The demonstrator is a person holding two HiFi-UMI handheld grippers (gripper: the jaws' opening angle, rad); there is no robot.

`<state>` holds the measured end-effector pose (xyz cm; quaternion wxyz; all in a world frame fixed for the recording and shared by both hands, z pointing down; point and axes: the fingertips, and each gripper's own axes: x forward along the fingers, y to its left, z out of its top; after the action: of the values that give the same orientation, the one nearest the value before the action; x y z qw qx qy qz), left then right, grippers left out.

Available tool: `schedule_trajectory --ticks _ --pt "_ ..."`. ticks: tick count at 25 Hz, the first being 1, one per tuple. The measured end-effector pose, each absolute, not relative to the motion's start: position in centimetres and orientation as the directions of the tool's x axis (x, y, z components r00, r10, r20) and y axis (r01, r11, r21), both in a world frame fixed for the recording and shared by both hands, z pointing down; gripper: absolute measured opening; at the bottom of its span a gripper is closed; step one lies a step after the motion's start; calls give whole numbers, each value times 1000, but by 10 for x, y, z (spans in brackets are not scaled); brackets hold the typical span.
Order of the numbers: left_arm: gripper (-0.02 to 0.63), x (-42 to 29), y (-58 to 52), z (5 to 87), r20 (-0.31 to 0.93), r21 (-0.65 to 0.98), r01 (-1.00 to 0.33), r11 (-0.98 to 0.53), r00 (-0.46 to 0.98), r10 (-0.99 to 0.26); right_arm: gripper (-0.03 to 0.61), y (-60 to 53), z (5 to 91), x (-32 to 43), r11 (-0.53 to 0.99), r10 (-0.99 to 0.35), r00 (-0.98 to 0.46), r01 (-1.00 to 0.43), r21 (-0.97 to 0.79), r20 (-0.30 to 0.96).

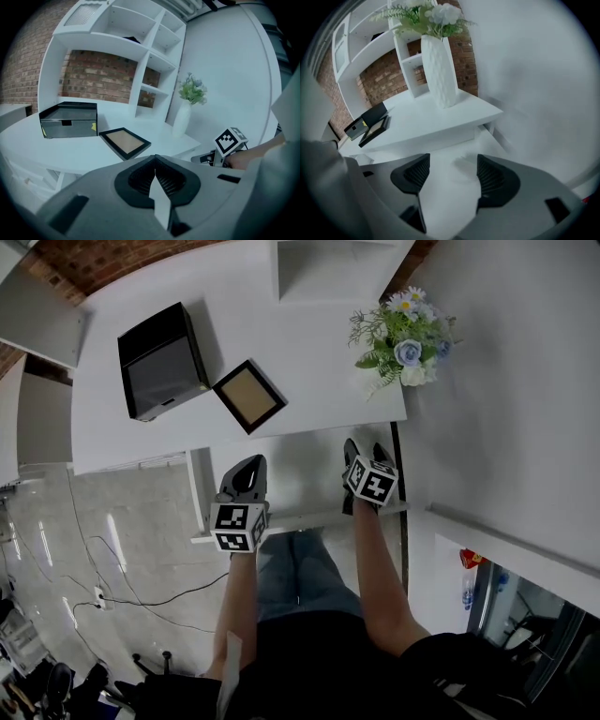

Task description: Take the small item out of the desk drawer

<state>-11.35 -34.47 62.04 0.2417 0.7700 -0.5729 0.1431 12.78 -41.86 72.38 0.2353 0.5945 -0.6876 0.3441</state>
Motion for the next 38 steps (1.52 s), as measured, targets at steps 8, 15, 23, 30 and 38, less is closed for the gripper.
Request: schedule_trajectory --ticks 8,15,23,30,38 --pt "9 -120 -345 644 533 225 -955 -193 286 -796 319 -425 784 139 -55 -538 -68 -992 -116 840" --pt "9 -126 -344 652 547 224 -958 -180 277 -790 319 -435 805 138 -65 -504 -45 -994 -90 862" --pt "9 -129 -343 654 552 223 -958 -178 275 -788 268 -435 804 139 -94 -520 -45 -990 -109 853" --pt "9 -123 -345 650 543 223 -955 -197 289 -788 262 -438 790 136 -90 -549 -58 -988 -128 834" --pt "9 -118 -348 628 510 211 -951 -226 305 -805 262 -429 748 148 -110 -619 -60 -981 -162 783"
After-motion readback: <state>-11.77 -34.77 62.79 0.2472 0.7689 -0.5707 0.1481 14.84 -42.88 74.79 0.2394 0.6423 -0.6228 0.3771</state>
